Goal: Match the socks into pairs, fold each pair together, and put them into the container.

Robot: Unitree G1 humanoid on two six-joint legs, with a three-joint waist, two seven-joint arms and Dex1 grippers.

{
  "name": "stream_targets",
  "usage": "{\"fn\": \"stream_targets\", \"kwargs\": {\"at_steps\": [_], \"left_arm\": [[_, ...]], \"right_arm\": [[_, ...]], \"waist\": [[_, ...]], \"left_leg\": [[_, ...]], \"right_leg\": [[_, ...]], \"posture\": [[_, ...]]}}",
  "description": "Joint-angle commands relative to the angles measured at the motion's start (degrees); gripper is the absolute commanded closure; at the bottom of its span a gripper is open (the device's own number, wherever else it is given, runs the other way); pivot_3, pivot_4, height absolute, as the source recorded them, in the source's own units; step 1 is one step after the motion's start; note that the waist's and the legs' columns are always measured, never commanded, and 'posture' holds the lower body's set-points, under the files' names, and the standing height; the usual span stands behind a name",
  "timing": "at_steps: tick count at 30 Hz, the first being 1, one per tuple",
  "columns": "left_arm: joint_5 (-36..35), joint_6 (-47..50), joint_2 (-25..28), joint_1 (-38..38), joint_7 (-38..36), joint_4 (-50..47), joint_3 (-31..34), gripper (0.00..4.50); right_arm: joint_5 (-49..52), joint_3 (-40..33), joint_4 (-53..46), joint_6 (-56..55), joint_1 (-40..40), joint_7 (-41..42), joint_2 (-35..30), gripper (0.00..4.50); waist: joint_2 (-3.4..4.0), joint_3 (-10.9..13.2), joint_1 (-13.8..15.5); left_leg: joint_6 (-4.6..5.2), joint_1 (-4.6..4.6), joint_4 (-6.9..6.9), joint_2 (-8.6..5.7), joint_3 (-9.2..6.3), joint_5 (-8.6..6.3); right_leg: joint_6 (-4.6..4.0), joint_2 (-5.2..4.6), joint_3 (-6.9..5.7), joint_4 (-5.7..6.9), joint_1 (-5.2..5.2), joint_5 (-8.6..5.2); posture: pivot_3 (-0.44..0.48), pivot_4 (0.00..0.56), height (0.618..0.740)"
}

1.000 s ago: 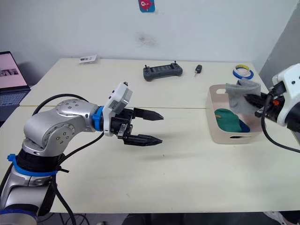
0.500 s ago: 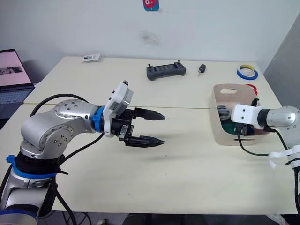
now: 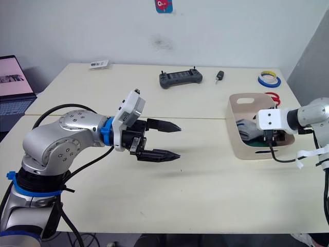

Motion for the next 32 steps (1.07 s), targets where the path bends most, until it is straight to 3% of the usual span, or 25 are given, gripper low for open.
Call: {"fn": "stream_targets", "kwargs": {"at_steps": [1,8,13,18,23,27,32], "left_arm": [[0.84,-1.29,3.12,2.22,0.60,-1.75,4.04,0.00],[6.48,-5.41,10.26,17.79,5.69,-2.34,14.89,0.00],[13.78,-9.98,8.85,36.53,14.08,-3.53,26.79,0.00],[19.52,-15.90,3.71,51.21,19.93,-2.27,34.59,0.00],[22.97,-22.37,-2.99,58.29,24.86,1.28,38.24,0.00],[24.75,-26.89,-6.55,60.34,28.50,5.01,40.25,0.00],[24.73,-27.93,-7.43,60.05,29.95,7.19,40.57,0.00]], "right_arm": [[0.49,-3.72,0.26,-0.92,-1.93,1.23,-3.97,0.05],[8.34,-15.69,-3.94,4.61,5.49,-2.05,-9.67,0.05],[20.05,-31.92,-24.77,18.54,23.97,-11.36,-1.59,0.05],[30.81,-41.19,-44.26,29.78,39.35,-19.37,9.85,0.05],[31.05,-43.97,-50.46,30.97,52.96,-22.11,15.73,0.05],[30.17,-46.68,-49.50,30.55,56.94,-26.24,17.94,0.05],[27.62,-46.97,-49.46,26.93,62.09,-25.67,18.01,0.05]], "waist": [[0.00,0.00,-0.01],[0.08,0.05,-0.07],[0.09,0.03,-0.15],[0.10,0.03,0.18],[-0.11,-0.09,0.73],[-0.10,-0.10,0.41],[-0.16,-0.16,0.26]], "left_leg": [[0.00,0.00,0.00,0.00,0.00,0.00],[0.18,0.02,-0.05,0.01,-0.01,-0.10],[0.21,0.10,-0.07,0.08,-0.03,-0.12],[0.20,0.03,-0.06,-0.01,-0.09,-0.12],[0.20,0.10,-0.07,-0.03,-0.16,-0.13],[0.21,0.15,-0.09,-0.04,-0.05,-0.14],[0.21,0.16,-0.17,-0.01,-0.10,-0.14]], "right_leg": [[0.00,-0.01,0.01,0.00,0.00,0.00],[-0.01,-0.09,0.07,-0.02,0.00,-0.01],[-0.02,-0.09,0.10,0.05,0.06,-0.01],[-0.02,-0.16,0.05,0.09,0.04,-0.02],[-0.01,-0.21,-0.06,-0.08,0.23,-0.01],[0.00,-0.21,0.03,-0.10,0.23,-0.01],[-0.01,-0.14,-0.02,-0.10,0.22,-0.02]], "posture": [[0.000,0.150,0.740],[0.000,0.150,0.740],[0.000,0.150,0.740],[0.000,0.150,0.740],[0.000,0.150,0.740],[0.000,0.150,0.740],[0.000,0.150,0.740]]}}
